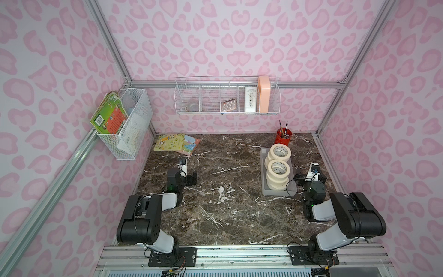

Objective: Take out the art tape in the storage box
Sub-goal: Pick up the art tape from the storage box.

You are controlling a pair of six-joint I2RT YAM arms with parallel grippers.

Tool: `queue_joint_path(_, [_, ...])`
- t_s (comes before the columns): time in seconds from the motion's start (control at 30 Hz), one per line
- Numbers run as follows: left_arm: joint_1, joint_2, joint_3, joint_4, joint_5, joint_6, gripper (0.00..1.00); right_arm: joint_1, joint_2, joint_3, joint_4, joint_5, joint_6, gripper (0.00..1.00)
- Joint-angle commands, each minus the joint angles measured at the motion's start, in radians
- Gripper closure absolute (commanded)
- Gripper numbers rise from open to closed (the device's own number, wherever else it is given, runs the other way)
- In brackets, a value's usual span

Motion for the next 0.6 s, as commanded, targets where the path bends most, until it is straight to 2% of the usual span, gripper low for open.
queue_joint_path(0.0, [0.0, -0.008, 0.005, 0.021, 0.004, 0.009, 0.02, 0.011, -0.047, 0.002, -0.026, 0.03, 0.007, 0.0])
queue_joint_path(0.03, [0.0, -0.018, 0.017, 0.028, 0.012, 0.024, 0.03, 0.013, -0.088, 0.015, -0.091, 0.042, 0.01, 0.0])
queue_joint_path(0.07, [-0.001, -0.051, 0.046, -0.036, 0.022, 0.035, 0.02, 0.013, -0.139, 0.038, -0.177, 0.061, 0.015, 0.0])
queue_joint_path(0.17, [-0.008, -0.141, 0.193, -0.393, -0.004, -0.012, 0.02, 0.016, -0.28, 0.138, -0.458, 0.098, 0.026, 0.0])
queue_joint_path(0.27, [-0.042, -0.203, 0.244, -0.461, -0.034, -0.051, 0.02, 0.019, -0.368, 0.284, -0.76, 0.132, 0.047, 0.01])
queue_joint_path(0.4, [-0.114, -0.233, 0.445, -0.749, -0.148, -0.084, 0.02, 0.023, -0.389, 0.531, -1.128, 0.116, 0.084, 0.11])
queue_joint_path(0.5, [-0.178, -0.226, 0.596, -0.958, -0.223, -0.091, 0.02, 0.023, -0.353, 0.703, -1.362, 0.037, 0.12, 0.14])
queue_joint_path(0.57, [-0.202, -0.222, 0.681, -1.063, -0.231, -0.114, 0.03, 0.025, -0.31, 0.806, -1.484, -0.018, 0.138, 0.15])
